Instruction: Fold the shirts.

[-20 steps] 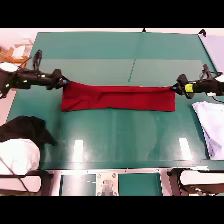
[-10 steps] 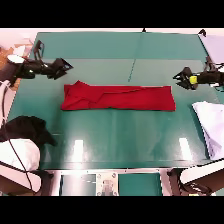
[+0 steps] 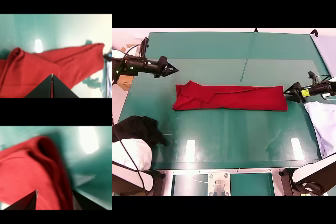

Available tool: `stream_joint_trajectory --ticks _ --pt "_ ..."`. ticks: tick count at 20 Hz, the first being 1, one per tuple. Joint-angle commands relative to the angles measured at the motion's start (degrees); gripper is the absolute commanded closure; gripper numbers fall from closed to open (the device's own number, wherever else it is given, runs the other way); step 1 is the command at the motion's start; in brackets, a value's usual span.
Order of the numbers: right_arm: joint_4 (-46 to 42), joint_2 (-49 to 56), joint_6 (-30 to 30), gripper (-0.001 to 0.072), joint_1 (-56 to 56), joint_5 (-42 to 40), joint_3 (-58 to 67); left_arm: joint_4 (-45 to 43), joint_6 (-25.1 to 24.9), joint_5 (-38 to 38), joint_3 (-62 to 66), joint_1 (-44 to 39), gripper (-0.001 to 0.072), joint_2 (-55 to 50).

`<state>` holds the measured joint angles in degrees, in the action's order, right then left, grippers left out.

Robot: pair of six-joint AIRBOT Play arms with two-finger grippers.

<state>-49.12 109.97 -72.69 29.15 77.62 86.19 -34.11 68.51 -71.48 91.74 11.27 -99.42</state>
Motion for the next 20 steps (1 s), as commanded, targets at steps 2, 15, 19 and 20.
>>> stream_joint_trajectory --ticks 2,15,19,20 --pt "4.0 4.2 2.9 0.033 -2.7 0.0 0.0 -0.3 0.6 -2.4 0.2 -3.1 0.0681 -0.1" --pt "5.5 -9.6 -3.4 0.0696 -4.5 22.3 18.7 -4.5 5.3 26.3 0.8 -38.2 0.0681 -12.5" --pt "11.3 -14.7 -3.4 0.0696 -6.3 24.8 19.0 -1.0 6.7 30.2 7.1 -43.1 0.0681 -19.4" --pt "11.2 -15.5 -3.4 0.0696 -6.9 24.9 19.0 -0.5 7.0 30.2 9.2 -43.8 0.0681 -21.1"
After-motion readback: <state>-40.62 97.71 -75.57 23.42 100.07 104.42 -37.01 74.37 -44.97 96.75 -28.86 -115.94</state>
